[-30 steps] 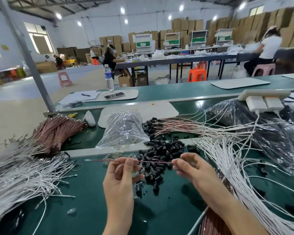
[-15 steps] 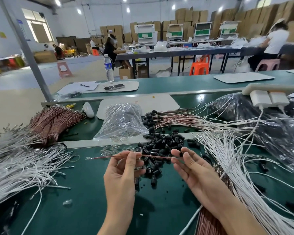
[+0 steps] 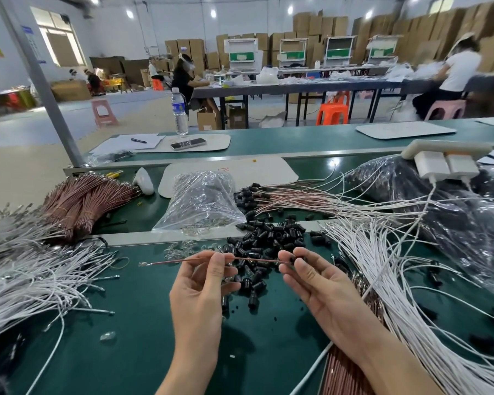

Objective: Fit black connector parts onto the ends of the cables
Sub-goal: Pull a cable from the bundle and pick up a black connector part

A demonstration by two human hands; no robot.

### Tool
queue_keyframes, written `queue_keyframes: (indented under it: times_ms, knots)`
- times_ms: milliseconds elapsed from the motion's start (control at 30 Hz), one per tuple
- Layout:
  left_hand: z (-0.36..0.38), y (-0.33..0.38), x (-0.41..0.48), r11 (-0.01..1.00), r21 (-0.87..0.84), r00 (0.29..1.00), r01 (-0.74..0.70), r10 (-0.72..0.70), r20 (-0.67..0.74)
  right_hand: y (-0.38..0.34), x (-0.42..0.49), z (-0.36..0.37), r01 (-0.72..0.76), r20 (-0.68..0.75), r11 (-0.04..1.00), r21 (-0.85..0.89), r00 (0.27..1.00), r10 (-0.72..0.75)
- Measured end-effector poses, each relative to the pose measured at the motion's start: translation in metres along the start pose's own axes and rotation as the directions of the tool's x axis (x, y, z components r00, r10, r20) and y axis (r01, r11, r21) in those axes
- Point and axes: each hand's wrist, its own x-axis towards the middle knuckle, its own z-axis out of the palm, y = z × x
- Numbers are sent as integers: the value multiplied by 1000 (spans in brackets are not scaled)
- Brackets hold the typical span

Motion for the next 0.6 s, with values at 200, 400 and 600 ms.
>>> queue_keyframes:
  times_ms: [200,400,600]
  knots:
    - [8,0,-5,989,-74,988,130,-123,90,3,-2,6,-4,18,999,38,1000,3]
    - [18,-4,-22,983,-24,940,182,-167,297,13,-5,15,5,73,999,-43,997,-2]
    - [16,-4,-16,968,-91,960,232,-213,182,5,-5,11,66,-5,994,-92,998,-67]
